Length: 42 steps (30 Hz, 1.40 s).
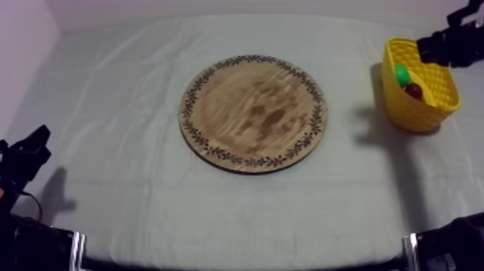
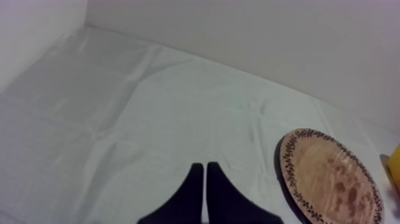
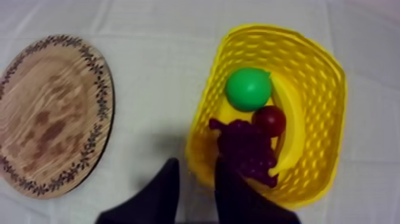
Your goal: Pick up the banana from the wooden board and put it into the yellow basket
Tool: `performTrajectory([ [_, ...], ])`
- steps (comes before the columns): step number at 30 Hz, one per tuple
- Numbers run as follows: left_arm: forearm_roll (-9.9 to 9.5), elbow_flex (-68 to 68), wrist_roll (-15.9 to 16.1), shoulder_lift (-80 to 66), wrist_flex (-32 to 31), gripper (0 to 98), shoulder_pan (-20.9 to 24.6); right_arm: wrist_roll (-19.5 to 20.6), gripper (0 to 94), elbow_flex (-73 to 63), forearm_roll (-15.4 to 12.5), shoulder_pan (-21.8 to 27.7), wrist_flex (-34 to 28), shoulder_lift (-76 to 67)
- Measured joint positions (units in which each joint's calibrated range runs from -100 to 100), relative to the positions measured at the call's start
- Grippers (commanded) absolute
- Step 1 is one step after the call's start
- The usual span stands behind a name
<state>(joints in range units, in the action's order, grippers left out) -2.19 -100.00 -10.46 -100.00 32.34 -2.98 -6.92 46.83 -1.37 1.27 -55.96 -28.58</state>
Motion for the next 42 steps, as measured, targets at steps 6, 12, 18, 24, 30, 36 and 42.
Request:
performTrajectory([
  [6, 0.00, 0.0, 0.0, 0.0, 0.0, 0.1, 0.0, -1.2, 1.3, 12.0, -1.4, 0.2, 2.1, -14.6],
  [12, 0.00, 0.0, 0.0, 0.0, 0.0, 0.1, 0.0, 1.0, 0.4, 25.8, 1.9, -1.9, 6.8, -28.8],
  [18, 0.00, 0.0, 0.0, 0.0, 0.0, 0.1, 0.0, 1.4, 0.3, 41.0, 3.6, -2.2, 15.0, -42.2],
  [24, 0.00, 0.0, 0.0, 0.0, 0.0, 0.1, 0.0, -1.1, 0.2, 51.5, 0.7, -1.9, 21.1, -50.9],
  [30, 0.00, 0.0, 0.0, 0.0, 0.0, 0.1, 0.0, 0.8, 0.2, 52.9, 0.4, -2.2, 20.3, -56.5],
  [36, 0.00, 0.0, 0.0, 0.0, 0.0, 0.1, 0.0, -1.2, 0.2, 52.9, 0.4, -2.1, 20.3, -61.3],
  [42, 0.00, 0.0, 0.0, 0.0, 0.0, 0.1, 0.0, -3.3, 0.2, 52.9, 0.3, -2.5, 20.3, -65.9],
])
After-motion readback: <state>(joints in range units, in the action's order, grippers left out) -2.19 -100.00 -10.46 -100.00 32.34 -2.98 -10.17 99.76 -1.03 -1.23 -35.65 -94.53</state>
